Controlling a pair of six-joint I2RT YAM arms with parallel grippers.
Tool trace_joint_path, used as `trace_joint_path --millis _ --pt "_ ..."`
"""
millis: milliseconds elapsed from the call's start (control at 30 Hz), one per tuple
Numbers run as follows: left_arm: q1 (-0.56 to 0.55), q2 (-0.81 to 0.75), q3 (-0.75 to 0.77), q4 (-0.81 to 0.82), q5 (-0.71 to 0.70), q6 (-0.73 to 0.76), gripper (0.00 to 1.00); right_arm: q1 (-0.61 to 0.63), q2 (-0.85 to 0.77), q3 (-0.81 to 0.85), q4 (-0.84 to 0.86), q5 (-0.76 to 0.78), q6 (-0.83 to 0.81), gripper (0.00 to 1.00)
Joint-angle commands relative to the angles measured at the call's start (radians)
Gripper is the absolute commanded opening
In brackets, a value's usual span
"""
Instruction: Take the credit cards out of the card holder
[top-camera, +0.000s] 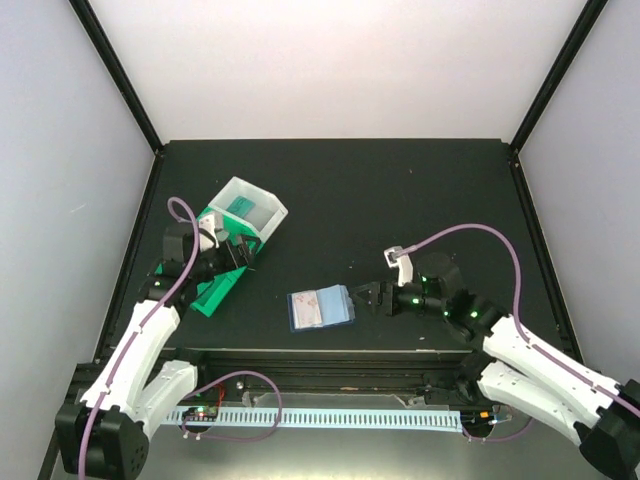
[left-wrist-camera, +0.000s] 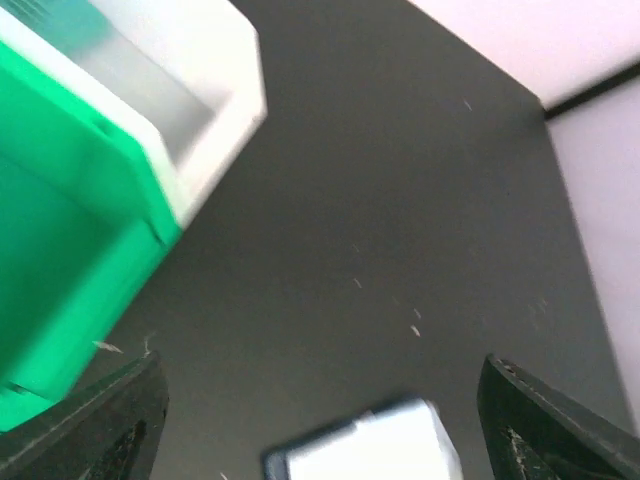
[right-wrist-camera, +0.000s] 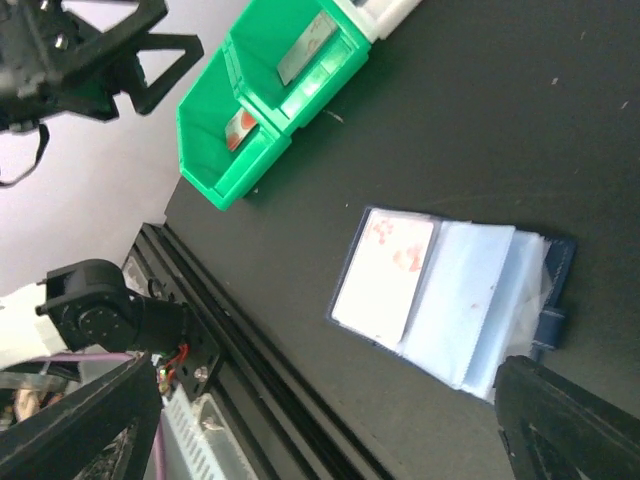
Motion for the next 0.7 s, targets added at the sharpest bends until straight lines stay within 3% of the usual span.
trace_joint_path --millis 0,133,367,533,667 --pt "0.000 -0.073 -0.070 -0.010 0.317 0.027 0.84 -0.004 0.081 -0.021 0.132 -0.084 0.048 0.88" --pt "-0.007 -0.128 -0.122 -0.013 0.379 -0.007 0.78 -0.003 0.154 -0.038 0.211 -0.106 0.082 0.74" --pt "-0.084 -0.220 -0.180 -0.007 0.396 -0.060 0.74 0.004 0.263 -0.049 0.315 -0.087 0.115 0.38" --pt "-0.144 -0.240 -0.227 0.027 0.375 -0.099 0.70 0.039 0.386 -0.019 0.361 -0.059 0.111 0.28" --pt "-0.206 -0.224 -0.271 0.086 0.348 -0.151 0.71 0.068 0.490 0.017 0.372 -0.047 0.087 0.25"
